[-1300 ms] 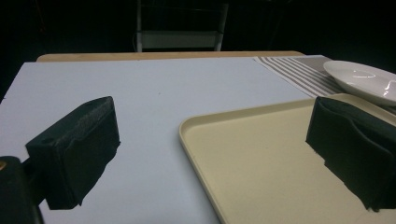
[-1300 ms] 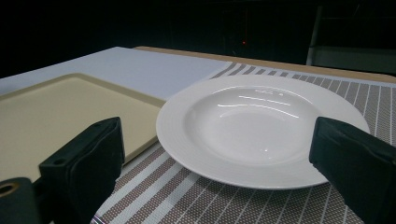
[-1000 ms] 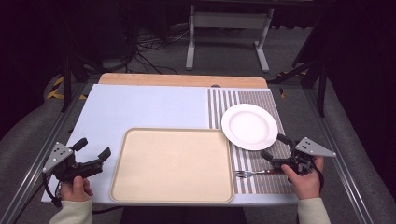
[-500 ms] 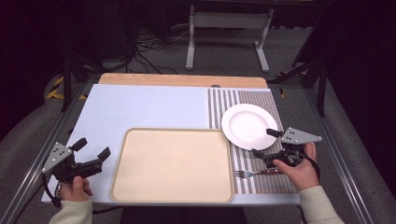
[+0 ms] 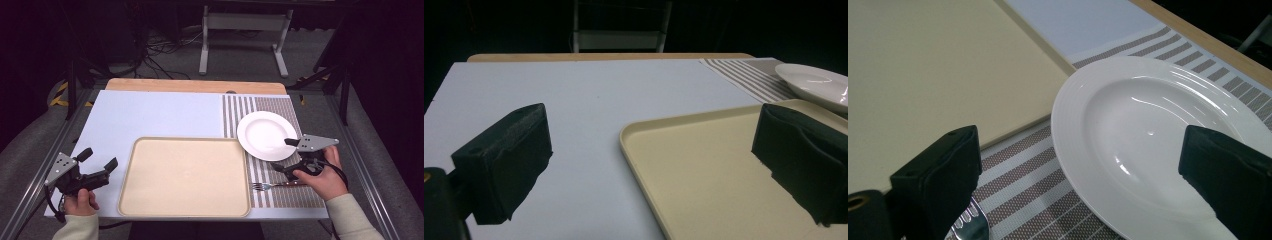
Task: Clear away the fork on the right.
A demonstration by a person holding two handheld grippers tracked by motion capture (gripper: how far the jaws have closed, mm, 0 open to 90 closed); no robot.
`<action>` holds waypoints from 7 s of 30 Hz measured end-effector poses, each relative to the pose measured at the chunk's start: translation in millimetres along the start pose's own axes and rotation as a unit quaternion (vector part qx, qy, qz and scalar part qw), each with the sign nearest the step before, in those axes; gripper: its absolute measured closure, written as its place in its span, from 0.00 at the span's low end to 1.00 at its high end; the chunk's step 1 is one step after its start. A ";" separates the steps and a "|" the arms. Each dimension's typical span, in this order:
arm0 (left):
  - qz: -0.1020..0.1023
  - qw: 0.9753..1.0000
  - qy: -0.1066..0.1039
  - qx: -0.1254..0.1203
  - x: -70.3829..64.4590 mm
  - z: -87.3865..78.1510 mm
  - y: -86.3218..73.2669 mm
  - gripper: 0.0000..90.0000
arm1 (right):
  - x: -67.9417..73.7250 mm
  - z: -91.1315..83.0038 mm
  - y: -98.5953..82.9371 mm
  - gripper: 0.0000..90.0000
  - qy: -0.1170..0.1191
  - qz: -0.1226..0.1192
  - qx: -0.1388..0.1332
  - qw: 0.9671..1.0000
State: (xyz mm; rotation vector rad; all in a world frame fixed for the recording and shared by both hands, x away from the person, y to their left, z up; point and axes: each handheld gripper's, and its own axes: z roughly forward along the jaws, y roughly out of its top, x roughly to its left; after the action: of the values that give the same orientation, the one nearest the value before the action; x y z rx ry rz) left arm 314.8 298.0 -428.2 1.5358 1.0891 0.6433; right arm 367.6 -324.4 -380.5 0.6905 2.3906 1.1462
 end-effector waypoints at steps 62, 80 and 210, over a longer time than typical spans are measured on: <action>0.004 1.000 0.001 0.000 0.2 -0.6 0.9 0.04 | 8.8 28.6 -5.5 0.28 0.153 -0.115 0.243 0.951; 0.002 1.000 -0.001 0.002 0.4 -0.2 0.7 0.04 | 13.7 40.6 -15.3 0.54 0.193 -0.149 0.317 0.917; 0.000 1.000 -0.007 0.002 1.5 -0.1 1.2 0.04 | 55.1 61.8 98.1 0.87 0.065 0.248 0.231 0.939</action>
State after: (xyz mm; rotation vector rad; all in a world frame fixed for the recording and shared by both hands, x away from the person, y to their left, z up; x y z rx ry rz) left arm 315.7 299.4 -427.3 1.5422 1.0799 0.6289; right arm 382.6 -201.8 -345.7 1.4817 2.7136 0.8084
